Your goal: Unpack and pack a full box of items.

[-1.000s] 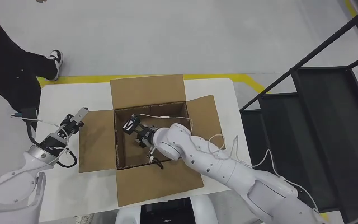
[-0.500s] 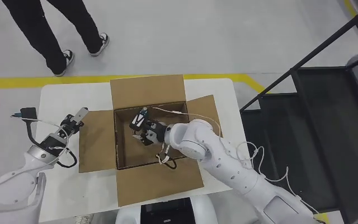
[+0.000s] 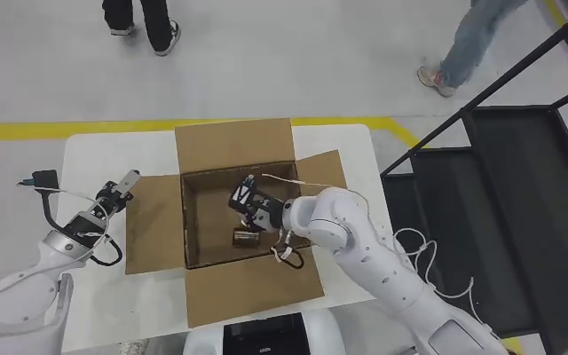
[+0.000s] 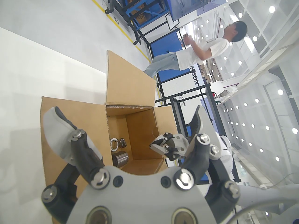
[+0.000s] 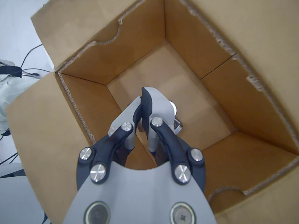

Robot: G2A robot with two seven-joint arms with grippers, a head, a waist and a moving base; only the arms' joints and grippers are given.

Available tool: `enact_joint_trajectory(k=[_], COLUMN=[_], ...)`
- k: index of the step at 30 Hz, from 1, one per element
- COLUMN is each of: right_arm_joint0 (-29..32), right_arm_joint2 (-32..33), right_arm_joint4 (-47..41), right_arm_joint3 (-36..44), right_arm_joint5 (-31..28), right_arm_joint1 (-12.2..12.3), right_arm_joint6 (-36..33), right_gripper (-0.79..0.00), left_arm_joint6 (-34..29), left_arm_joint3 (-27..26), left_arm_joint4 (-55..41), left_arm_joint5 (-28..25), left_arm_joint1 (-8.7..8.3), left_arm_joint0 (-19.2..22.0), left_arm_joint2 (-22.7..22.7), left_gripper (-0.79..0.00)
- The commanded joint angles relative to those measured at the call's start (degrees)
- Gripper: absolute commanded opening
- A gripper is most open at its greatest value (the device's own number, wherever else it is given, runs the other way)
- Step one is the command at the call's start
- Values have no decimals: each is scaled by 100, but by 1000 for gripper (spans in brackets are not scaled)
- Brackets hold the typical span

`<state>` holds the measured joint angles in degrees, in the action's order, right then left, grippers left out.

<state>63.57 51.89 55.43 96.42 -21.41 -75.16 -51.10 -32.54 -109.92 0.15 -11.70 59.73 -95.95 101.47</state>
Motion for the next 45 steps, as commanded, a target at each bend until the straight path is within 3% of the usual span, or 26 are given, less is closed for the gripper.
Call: enact_joint_trajectory(k=[1,8,9,10,45], right_arm_joint0=[-149,-461,-478,-490,-488], right_arm_joint2=[-173,-447,-463,-475,-445], right_arm_joint4=[-48,-161,-176,-200,-354], right_arm_joint3=[-266,-578,-592,-603,-633], right_arm_joint5=[20,-3,-6,-16,-26], right_arm_joint1=[-49,-149,-155,-159,-161], right_arm_joint6=[122,404,421,432,535], right_gripper=[-785,-785,-579,0,0], left_arm_joint6=[0,0,0,0,0], left_arm_joint3=[0,0,0,0,0], left_arm_joint4=[0,0,0,0,0], left_arm_joint5=[0,0,0,0,0], left_arm_joint1=[0,0,0,0,0], left_arm_joint0=[0,0,0,0,0], left_arm_joint2=[0,0,0,0,0], left_gripper=[0,0,0,0,0])
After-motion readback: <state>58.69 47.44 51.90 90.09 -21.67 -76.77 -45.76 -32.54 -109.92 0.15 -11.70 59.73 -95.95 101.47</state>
